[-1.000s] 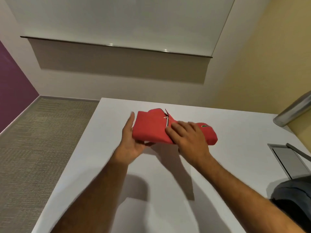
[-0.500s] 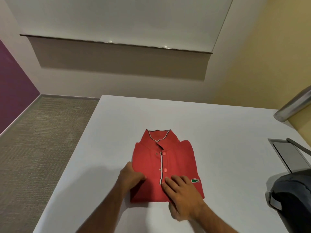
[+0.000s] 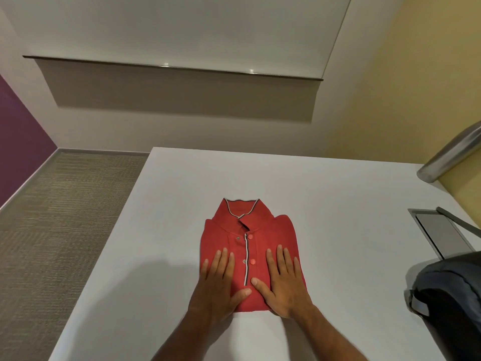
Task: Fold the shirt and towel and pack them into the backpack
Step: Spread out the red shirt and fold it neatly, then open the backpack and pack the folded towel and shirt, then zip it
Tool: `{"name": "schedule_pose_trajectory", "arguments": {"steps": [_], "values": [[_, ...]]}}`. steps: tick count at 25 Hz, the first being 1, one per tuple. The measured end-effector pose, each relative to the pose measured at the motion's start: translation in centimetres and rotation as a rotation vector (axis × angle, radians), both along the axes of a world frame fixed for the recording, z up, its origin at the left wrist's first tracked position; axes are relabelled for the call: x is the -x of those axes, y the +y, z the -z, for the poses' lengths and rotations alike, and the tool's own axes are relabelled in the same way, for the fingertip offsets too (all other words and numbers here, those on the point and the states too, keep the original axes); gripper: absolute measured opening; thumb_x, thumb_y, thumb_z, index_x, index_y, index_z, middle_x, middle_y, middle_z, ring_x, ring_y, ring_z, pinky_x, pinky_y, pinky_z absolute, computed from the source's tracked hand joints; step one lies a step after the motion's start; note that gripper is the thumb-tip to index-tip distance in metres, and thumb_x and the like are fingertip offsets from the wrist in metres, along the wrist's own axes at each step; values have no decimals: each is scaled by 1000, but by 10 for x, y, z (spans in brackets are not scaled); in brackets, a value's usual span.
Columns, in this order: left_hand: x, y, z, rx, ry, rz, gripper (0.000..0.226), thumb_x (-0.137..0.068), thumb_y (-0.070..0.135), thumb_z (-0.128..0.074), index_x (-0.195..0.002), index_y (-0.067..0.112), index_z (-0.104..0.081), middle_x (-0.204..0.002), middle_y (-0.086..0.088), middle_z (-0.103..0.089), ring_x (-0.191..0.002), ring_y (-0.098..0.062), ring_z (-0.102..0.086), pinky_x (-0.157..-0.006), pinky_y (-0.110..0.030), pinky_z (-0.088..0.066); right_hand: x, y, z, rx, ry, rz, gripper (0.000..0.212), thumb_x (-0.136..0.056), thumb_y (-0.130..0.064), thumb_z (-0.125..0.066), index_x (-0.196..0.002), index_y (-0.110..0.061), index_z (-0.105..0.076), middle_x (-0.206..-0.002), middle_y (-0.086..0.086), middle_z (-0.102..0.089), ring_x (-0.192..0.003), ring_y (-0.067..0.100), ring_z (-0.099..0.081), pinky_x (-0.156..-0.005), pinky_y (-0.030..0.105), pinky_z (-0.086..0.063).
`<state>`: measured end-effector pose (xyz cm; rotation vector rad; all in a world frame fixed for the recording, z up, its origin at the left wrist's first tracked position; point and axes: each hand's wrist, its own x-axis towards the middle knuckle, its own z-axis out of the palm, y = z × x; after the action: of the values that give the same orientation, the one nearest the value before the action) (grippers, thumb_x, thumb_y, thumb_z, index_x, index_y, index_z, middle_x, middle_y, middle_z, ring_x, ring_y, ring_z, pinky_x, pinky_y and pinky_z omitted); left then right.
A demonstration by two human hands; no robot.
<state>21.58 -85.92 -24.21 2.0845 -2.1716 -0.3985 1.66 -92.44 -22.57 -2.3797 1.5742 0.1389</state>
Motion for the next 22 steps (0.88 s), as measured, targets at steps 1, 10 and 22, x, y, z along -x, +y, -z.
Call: {"name": "schedule_pose_trajectory", "arguments": {"steps": [1, 10, 22], "values": [[0, 0, -1, -24, -5, -11, 92, -90, 77, -28, -141, 4, -51, -148, -16, -47, -134, -35, -48, -105, -59, -39, 1, -1, 0, -11, 1, -3, 100, -73, -86, 12, -151, -23, 22, -158, 4, 28, -146, 24, 26, -118, 42, 18], [10, 2, -24, 229, 33, 65, 89, -87, 73, -48, -140, 2, -50, -148, -17, -46, -138, -35, -42, -106, -59, -42, 21, 14, -31, 62, -99, 105, 95, -83, -85, -7, -153, -26, 17, -160, 1, 23, -147, 20, 25, -117, 44, 18], [142, -3, -72, -88, 251, 261, 96, -82, 84, -12, -158, 26, -2, -164, 8, 5, -152, -15, 5, -123, -37, 1, 146, 95, -38, 107, -104, 576, 97, -72, -89, 10, -149, -32, 24, -155, -3, 34, -143, 19, 33, -116, 46, 23]]}}
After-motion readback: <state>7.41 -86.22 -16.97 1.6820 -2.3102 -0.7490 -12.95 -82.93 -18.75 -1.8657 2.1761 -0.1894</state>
